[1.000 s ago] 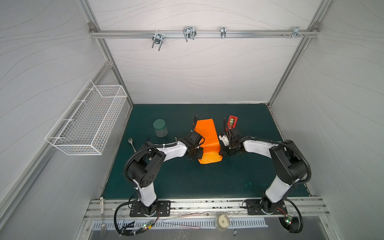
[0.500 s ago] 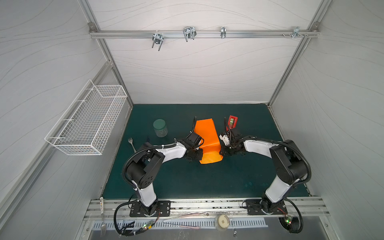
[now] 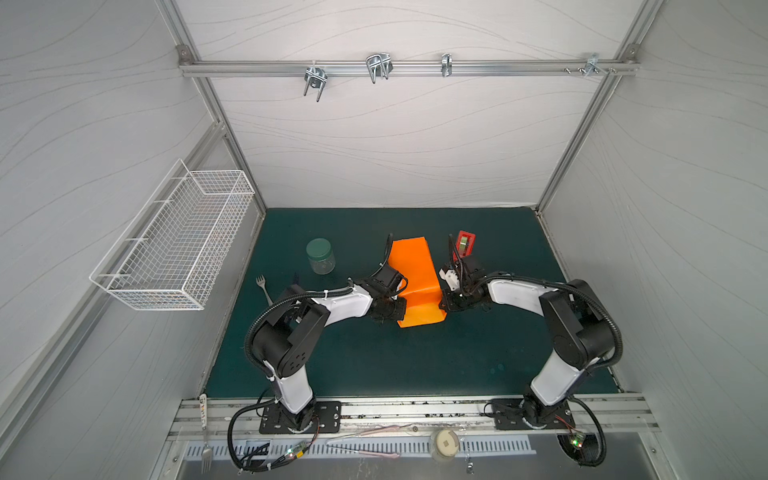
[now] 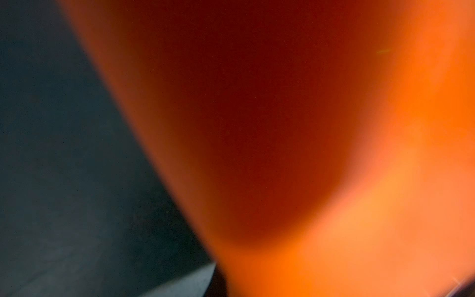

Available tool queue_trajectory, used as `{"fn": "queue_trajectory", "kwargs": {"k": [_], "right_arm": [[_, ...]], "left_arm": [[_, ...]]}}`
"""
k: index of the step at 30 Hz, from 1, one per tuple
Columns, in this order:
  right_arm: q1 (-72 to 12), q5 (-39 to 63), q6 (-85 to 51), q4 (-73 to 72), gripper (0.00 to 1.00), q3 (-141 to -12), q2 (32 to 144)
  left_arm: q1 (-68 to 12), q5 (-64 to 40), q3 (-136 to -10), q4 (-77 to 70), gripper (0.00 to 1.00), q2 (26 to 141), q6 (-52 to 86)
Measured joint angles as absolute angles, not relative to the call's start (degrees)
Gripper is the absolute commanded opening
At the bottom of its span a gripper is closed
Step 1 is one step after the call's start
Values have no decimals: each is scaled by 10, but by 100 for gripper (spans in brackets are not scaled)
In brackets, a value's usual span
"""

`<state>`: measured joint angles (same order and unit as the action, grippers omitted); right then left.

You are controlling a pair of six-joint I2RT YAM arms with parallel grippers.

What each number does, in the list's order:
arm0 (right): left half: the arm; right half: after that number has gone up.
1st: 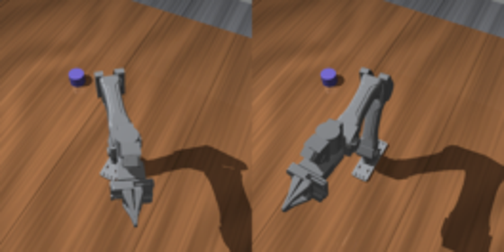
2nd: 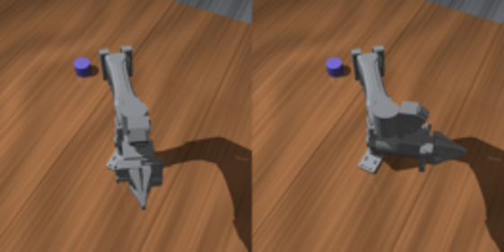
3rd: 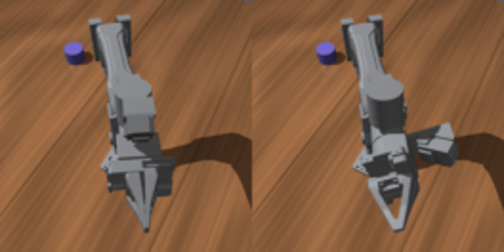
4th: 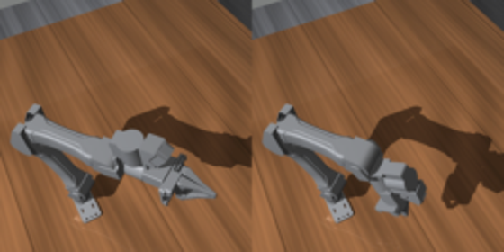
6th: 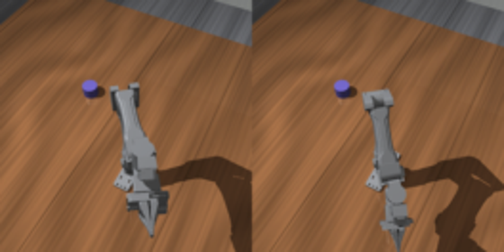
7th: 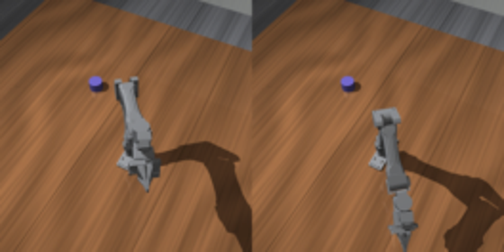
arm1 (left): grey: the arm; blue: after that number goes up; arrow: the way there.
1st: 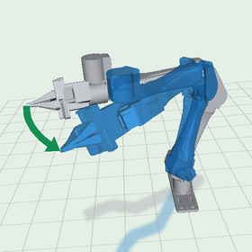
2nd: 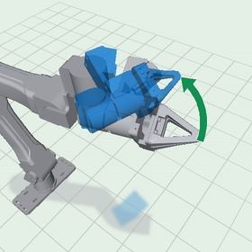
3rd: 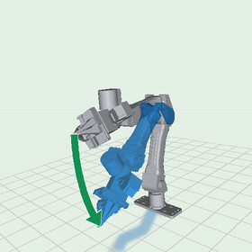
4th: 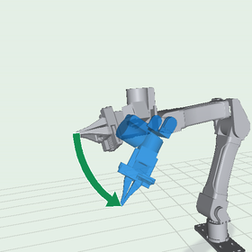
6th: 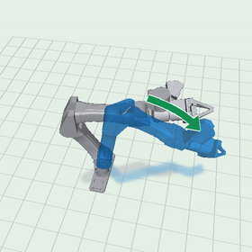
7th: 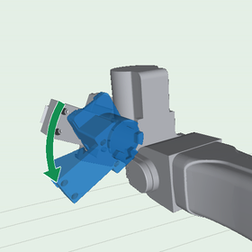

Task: Wrap a gift box in wrapping paper
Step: Fold the third fold of the wrapping paper on the gift box.

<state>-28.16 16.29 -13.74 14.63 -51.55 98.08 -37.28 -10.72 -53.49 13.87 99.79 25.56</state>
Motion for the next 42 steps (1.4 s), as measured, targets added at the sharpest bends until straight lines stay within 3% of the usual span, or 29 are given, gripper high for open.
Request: {"fn": "queue_trajectory", "kwargs": {"k": [4,7,13,19,30,35,42], "right_arm": [[-282,164,-137,147,11,-519,981],[-282,164,-137,147,11,-522,981],[-282,164,-137,147,12,-522,981],[-279,166,-137,147,14,-522,981],[-278,173,-135,146,16,-522,981],[-277,176,-135,146,16,-522,981],[-272,181,-135,146,16,-522,981]], "left_arm": [[-371,-107,-535,138,10,998,255],[-368,-105,-535,138,19,998,254],[-364,-114,-535,131,51,992,237],[-338,-133,-525,147,71,952,195],[-317,-153,-538,195,73,868,18],[-376,-99,-573,184,76,878,-133],[-409,-36,-614,134,73,954,-281]]}}
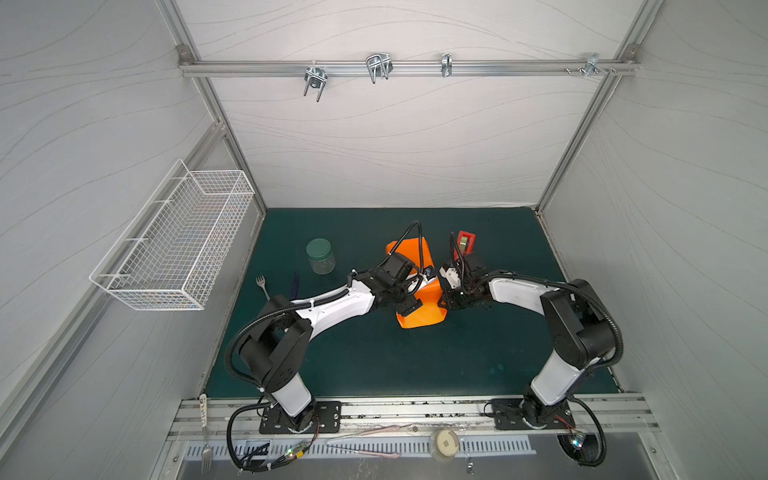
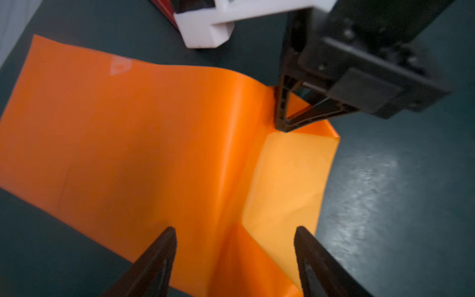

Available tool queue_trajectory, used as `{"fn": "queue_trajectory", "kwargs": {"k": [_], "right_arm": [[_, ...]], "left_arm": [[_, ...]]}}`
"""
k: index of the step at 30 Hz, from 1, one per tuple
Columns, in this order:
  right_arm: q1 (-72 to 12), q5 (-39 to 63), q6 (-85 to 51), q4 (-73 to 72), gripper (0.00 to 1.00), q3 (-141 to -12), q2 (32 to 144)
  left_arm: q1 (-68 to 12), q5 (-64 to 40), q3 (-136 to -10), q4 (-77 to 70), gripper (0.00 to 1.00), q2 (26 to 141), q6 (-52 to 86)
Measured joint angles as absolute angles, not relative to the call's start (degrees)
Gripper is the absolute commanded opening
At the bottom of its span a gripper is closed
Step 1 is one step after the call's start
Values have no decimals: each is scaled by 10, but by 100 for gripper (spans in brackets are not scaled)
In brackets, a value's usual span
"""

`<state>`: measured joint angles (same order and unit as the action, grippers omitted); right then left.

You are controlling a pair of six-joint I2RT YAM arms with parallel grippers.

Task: Wrap a gift box in wrapping paper
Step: Fold the third fold of the wrapping paper on the gift box.

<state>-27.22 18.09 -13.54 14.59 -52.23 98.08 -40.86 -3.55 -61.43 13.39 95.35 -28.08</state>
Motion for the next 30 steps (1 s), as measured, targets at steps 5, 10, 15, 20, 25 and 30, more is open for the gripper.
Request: {"fn": "queue_trajectory", "kwargs": {"k": [5,10,15,20,25,30], "right_arm": [[-271,183,-135,146,16,-522,981],[-270,185,-135,146,16,-522,981],[-270,186,-135,146,17,-522,981],[-270,187,-135,146,17,-522,981],[-269,195,-135,146,25,-522,981],[-260,227,-124,146,36,-522,964]], "left_arm": [[-405,-13,-615,117,73,965,-350],[-404,-7,-611,97,70,966,-389],[-404,1,-602,77,69,984,-412],[-404,9,-586,44,67,985,-433],[-402,10,-569,9,67,985,-455],[-400,10,-553,-23,66,985,-478]]}}
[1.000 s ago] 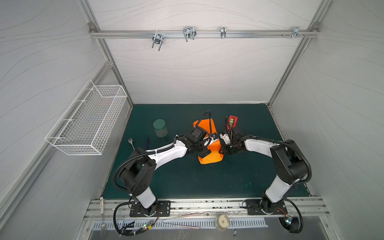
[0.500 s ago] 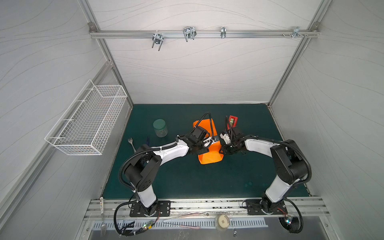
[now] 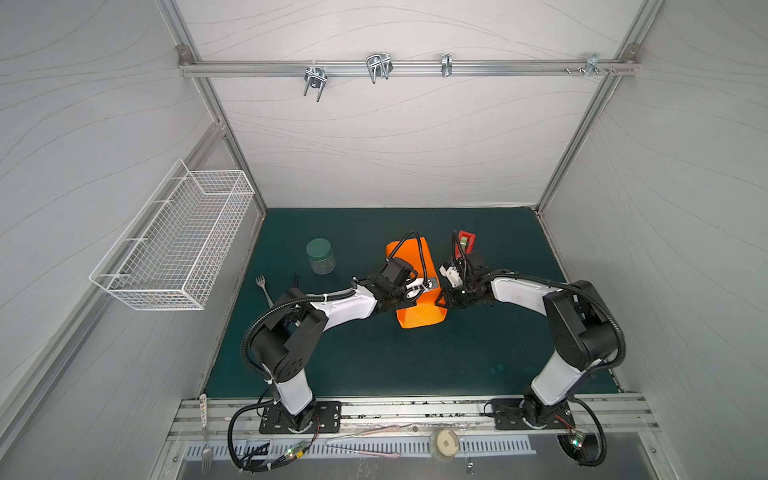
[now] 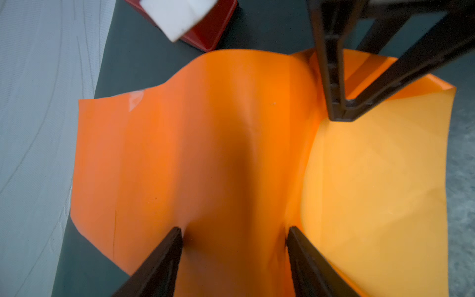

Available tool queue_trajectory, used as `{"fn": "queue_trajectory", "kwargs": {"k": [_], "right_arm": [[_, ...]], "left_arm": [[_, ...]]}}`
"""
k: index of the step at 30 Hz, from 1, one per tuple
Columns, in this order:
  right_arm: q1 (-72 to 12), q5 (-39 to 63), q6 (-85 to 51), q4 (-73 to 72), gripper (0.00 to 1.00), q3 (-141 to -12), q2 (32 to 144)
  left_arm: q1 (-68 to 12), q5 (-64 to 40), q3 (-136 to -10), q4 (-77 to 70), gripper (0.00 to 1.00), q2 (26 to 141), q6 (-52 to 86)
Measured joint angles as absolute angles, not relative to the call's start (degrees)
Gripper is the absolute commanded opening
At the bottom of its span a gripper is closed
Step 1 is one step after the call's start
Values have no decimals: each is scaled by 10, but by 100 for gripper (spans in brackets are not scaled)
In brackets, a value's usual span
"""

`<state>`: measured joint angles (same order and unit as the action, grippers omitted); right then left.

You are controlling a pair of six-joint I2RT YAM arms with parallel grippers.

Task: Wrap a gift box in wrapping paper
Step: Fold the third fold of the wrapping paper on the gift box.

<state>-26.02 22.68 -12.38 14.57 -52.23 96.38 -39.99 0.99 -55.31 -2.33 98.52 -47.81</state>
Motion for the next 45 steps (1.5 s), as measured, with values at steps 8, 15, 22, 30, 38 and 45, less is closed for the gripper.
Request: {"fn": "queue_trajectory", "kwargs": {"k": [8,15,22,30,38,45], "right_arm": [[-200,287,-28,169,42,-525,892],[-162,316,249,183,45,-526,851],[-166,316,515,105,47,-448,854],[-166,323,678,-3,50,-432,916],[-170,323,758,-77,50,-432,978],[-186,321,741,-122,54,-432,983]], "left_arm": [[-391,5,-533,-65,65,986,-504],[-390,4,-518,-93,65,986,-525],[-390,2,-514,-107,65,988,-532],[-388,-3,-511,-113,64,988,-534],[-387,-7,-509,-116,64,988,-535],[-386,-11,-509,-119,64,988,-535]]}}
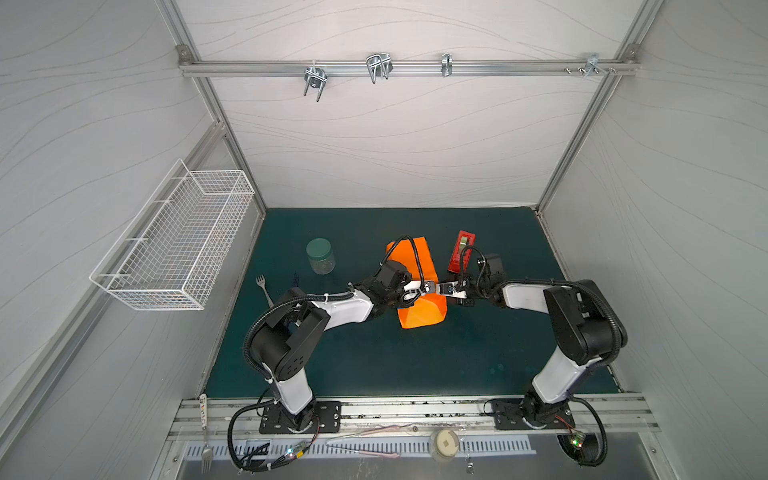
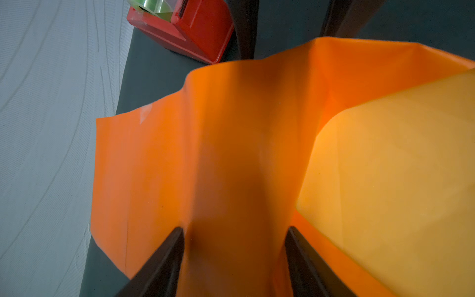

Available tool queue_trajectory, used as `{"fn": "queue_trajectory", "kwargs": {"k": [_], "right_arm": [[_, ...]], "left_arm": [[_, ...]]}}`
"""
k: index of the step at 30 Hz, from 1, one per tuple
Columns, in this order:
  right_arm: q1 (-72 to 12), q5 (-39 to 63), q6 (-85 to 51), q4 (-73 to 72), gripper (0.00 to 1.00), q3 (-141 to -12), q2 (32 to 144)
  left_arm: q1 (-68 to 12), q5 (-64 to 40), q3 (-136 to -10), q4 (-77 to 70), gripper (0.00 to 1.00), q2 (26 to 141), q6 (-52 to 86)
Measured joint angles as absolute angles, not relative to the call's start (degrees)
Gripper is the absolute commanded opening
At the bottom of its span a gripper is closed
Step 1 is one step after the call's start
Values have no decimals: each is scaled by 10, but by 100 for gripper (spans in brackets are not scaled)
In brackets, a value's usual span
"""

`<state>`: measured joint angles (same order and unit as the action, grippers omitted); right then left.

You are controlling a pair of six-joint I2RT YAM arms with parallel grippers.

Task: Wrap a gift box in wrapping paper
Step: Fold the third fold of the wrapping paper on the gift box.

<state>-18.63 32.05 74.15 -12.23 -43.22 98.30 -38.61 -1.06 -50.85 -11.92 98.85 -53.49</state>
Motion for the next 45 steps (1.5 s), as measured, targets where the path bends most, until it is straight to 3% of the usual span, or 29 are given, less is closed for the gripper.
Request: {"fn": "queue_trajectory", "kwargs": {"k": [11,45], "right_arm": [[-189,320,681,-165,71,-419,982],[-197,356,601,-172,83,-395,947]], "left_arm": [[-385,-13,-509,-120,64,988,-535],[-383,-17,-509,-141,64,999,-546]]}}
